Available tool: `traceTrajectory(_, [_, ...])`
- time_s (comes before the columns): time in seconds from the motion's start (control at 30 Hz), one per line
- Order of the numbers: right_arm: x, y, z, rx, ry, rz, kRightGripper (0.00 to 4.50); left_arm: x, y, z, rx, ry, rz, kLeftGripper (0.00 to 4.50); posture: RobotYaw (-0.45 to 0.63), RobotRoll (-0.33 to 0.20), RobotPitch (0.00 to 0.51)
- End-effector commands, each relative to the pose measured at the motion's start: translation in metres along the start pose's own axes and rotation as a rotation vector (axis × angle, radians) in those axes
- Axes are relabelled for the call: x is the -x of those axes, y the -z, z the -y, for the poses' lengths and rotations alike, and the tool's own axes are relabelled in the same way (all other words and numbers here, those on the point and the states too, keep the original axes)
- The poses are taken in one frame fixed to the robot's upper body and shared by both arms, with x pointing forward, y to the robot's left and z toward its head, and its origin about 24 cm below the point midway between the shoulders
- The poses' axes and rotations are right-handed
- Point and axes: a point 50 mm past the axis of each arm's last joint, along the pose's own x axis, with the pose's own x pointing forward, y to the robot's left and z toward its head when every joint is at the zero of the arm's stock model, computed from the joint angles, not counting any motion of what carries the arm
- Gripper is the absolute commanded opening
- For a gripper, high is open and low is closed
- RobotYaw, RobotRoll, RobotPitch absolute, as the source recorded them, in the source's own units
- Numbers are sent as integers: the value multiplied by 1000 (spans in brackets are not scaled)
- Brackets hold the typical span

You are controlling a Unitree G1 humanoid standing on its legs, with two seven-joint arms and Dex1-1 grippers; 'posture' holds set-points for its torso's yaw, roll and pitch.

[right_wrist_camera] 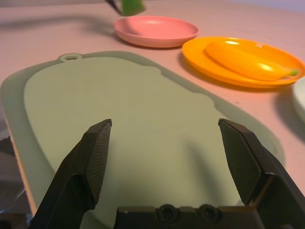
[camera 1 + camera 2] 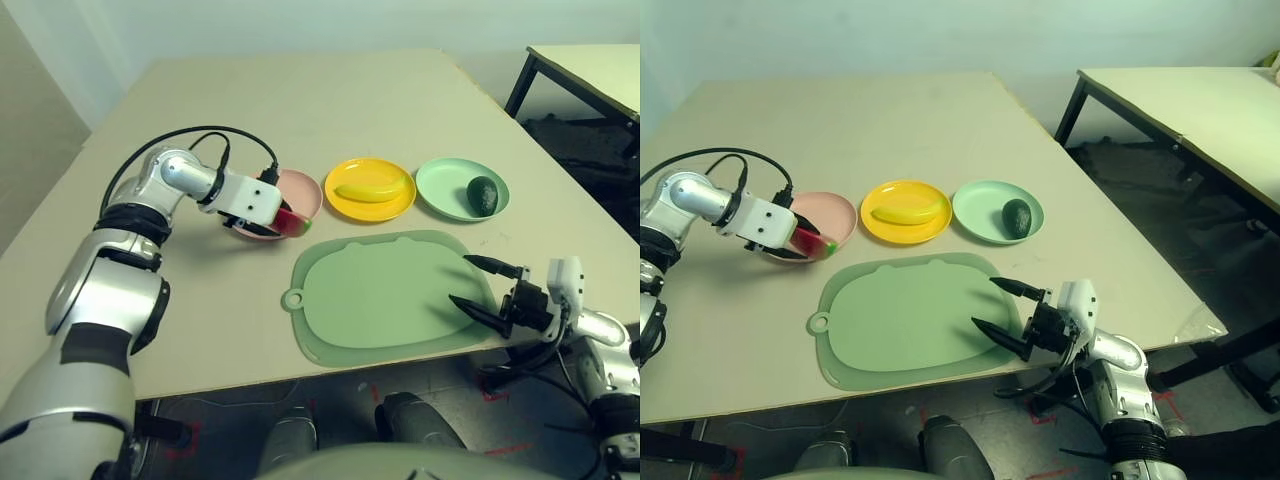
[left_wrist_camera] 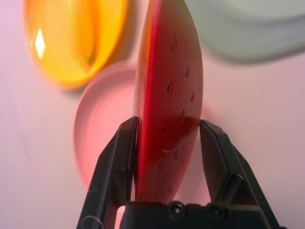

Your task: Place the fruits into color-matched plates.

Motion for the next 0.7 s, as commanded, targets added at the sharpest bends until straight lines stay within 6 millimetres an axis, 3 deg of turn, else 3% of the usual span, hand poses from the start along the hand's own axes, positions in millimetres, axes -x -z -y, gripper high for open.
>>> traceTrajectory(0.03, [-4,0,-4,13,-23,-1,4500,-1,13,0,38,-51,-123,2141,-149,0,20])
traceTrajectory(0.2, [-8,-2,0,21,-6,8,4500,-9,24,3,103,-121,-224,2141,-161,0,26])
traceTrajectory(0.57, [-5,0,-8,58,-96,-35,4500,-30,24,14,106,-105,-237,2141,-180,0,33])
traceTrajectory(0.6, [-5,0,-9,62,-107,-39,4500,-30,24,14,104,-103,-238,2861,-180,0,34])
traceTrajectory(0.7, [-4,1,-10,63,-107,-41,4500,-33,23,17,102,-85,-231,3613,-181,0,34])
